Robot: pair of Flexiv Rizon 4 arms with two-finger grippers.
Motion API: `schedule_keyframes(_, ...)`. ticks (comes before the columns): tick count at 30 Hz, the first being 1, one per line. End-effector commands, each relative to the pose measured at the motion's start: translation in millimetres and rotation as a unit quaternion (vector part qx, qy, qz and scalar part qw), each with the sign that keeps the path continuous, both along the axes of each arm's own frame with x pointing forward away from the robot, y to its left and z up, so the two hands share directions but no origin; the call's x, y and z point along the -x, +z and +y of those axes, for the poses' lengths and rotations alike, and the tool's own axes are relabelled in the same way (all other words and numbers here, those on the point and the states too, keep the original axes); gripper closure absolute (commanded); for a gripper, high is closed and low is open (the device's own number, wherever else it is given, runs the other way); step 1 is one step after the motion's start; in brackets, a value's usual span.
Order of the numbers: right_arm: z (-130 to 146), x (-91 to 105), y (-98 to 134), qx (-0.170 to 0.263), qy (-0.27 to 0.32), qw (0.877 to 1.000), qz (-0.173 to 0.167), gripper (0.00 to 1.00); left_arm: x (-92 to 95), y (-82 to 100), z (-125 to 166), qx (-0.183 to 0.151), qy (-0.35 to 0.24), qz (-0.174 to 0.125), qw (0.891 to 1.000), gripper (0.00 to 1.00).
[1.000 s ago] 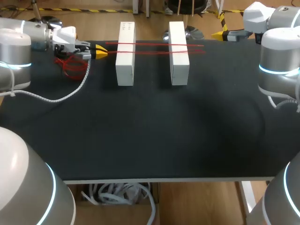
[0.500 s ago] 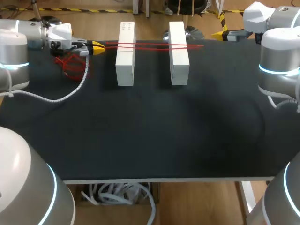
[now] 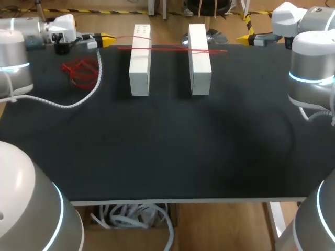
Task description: Grab the tape and strap the tape.
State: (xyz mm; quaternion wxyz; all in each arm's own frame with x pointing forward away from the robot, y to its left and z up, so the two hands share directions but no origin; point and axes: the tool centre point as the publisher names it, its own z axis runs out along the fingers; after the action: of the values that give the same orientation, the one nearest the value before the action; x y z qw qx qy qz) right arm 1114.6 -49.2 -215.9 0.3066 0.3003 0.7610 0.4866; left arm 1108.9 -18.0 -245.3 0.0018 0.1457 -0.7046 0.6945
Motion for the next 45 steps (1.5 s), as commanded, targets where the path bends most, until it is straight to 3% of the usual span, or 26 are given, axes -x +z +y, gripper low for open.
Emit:
schedule_keyframes(1, -0.2, 0.1, -0.4, -0.001, 0.0, 1.0, -0.001, 0.0, 8.4, 10.9, -4.8, 0.009, -0.001, -0.011, 1.0, 1.0)
schedule_keyframes(9, -0.2, 0.1, -0.4, -0.001, 0.0, 1.0, -0.001, 0.0, 11.2, 34.9, -17.0, 0.037, 0.003, -0.036, 0.999, 1.0)
schedule_keyframes(29, -0.2, 0.1, -0.4, -0.001, 0.0, 1.0, -0.001, 0.0, 11.2, 116.3, -34.7, 0.158, 0.011, -0.034, 0.987, 1.0)
schedule_keyframes(45, -0.2, 0.1, -0.4, -0.001, 0.0, 1.0, -0.001, 0.0, 15.3, 146.9, -47.3, 0.17, -0.011, -0.078, 0.982, 1.0)
